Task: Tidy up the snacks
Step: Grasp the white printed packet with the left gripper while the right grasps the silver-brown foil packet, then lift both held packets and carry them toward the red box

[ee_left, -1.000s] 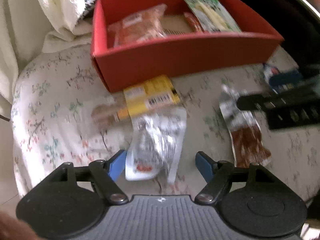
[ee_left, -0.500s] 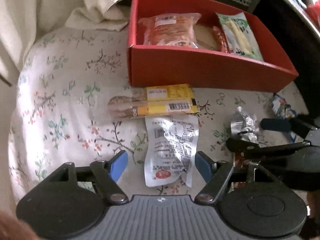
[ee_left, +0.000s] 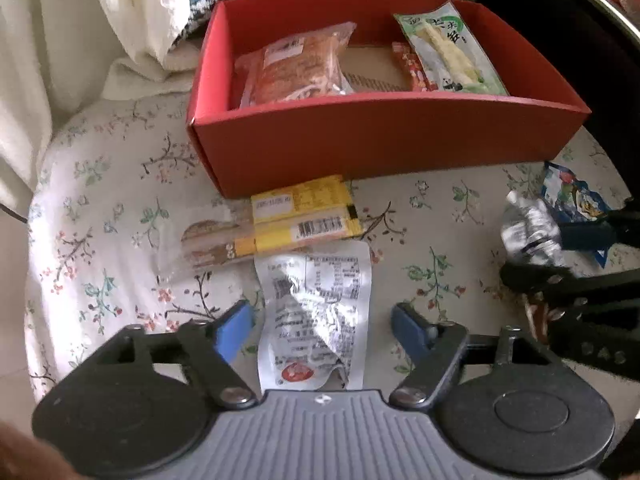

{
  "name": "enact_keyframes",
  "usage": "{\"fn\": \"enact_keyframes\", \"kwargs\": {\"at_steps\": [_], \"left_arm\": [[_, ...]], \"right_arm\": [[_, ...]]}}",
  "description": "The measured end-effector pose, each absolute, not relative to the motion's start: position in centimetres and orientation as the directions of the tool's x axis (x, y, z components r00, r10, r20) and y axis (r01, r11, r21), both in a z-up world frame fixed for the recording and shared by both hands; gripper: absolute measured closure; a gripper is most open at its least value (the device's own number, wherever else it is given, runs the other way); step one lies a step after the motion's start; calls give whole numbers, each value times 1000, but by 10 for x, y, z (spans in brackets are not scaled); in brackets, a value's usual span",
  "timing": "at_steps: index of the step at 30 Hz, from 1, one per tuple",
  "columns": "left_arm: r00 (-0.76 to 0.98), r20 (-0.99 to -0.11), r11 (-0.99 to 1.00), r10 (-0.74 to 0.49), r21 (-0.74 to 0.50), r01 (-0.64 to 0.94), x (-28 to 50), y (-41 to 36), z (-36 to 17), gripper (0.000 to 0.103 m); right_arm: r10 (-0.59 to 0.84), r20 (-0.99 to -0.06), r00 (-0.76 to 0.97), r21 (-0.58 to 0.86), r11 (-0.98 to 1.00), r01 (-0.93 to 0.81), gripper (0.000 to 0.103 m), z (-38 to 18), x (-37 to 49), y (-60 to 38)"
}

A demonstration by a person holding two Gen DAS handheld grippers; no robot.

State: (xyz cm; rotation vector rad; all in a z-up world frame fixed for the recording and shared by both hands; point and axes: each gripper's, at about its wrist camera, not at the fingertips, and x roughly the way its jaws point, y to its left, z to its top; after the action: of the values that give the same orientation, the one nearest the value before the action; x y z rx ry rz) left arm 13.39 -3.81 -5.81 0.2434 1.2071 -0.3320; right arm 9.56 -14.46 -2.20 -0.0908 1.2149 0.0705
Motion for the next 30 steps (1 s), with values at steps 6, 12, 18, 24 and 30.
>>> {"fn": "enact_keyframes", "kwargs": {"at_steps": [6, 12, 18, 24, 30], "left_arm": [[319, -935, 930, -157, -30, 367, 133, -36, -53, 60], [321, -926, 932, -202, -81, 353, 126, -29, -38, 63], [349, -901, 934, -256, -137, 331, 126, -18, -16, 63], [350, -892, 928, -287, -167, 334, 124, -16, -6, 63], [302, -889, 915, -345, -247, 318, 119, -12, -3, 63]], "right_arm": [[33, -935, 353, 7, 997, -75, 50, -21, 100, -155], [47, -930, 365, 22, 997, -73, 50, -19, 100, -157], [63, -917, 394, 36, 996, -76, 50, -9, 99, -157], [77, -911, 404, 50, 996, -77, 50, -5, 99, -157], [81, -901, 426, 64, 996, -55, 50, 3, 100, -164]]}}
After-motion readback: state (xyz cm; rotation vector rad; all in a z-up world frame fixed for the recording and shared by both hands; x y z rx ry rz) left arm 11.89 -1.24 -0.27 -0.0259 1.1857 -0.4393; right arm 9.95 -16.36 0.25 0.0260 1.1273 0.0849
